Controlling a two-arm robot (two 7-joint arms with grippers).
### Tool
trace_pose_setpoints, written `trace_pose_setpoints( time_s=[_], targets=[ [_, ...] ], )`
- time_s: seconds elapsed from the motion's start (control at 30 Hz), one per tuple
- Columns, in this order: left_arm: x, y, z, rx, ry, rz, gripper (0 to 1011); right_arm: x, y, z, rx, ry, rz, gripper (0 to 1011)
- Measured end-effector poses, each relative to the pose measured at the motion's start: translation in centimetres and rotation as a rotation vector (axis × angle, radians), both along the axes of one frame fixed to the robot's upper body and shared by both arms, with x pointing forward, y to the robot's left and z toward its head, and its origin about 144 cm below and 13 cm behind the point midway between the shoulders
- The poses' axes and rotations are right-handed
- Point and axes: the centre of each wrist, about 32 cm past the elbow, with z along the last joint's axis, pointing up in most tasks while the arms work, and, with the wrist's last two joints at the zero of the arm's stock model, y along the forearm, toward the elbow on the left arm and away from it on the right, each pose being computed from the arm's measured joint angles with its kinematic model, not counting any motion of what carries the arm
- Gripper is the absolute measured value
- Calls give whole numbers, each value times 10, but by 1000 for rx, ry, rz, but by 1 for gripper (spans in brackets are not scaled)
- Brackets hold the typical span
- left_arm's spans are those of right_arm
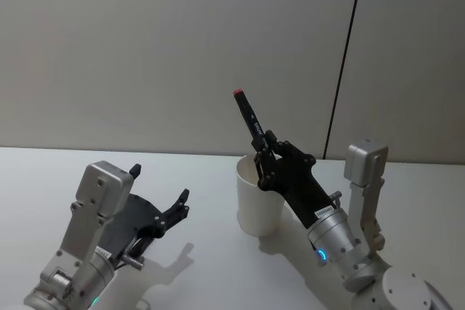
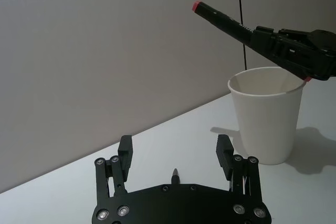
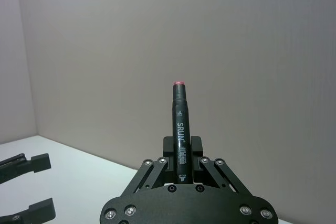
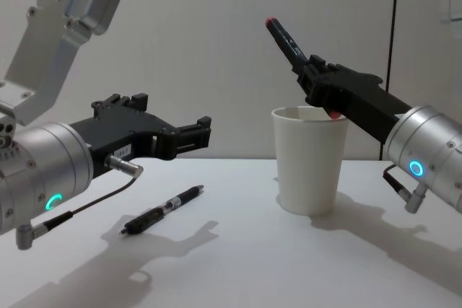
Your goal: Place the pen into the pen holder.
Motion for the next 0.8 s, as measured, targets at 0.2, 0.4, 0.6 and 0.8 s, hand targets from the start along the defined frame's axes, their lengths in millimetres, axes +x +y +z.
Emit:
trace_pose_setpoints(
  time_s=[0.2,0.4,0.6,0.8],
  targets=[
    [0,0,0,0,0,0,1003,2,2,-1,1,-5,-6,181],
    [0,0,0,0,0,0,1003,5,4,-2,2,-7,-12,180],
    [0,0,0,0,0,0,1003,9,7,-2,3,-10,-17,180],
    [0,0,0,0,0,0,1003,12,8,-2,2,-8,-21,181]
  ],
)
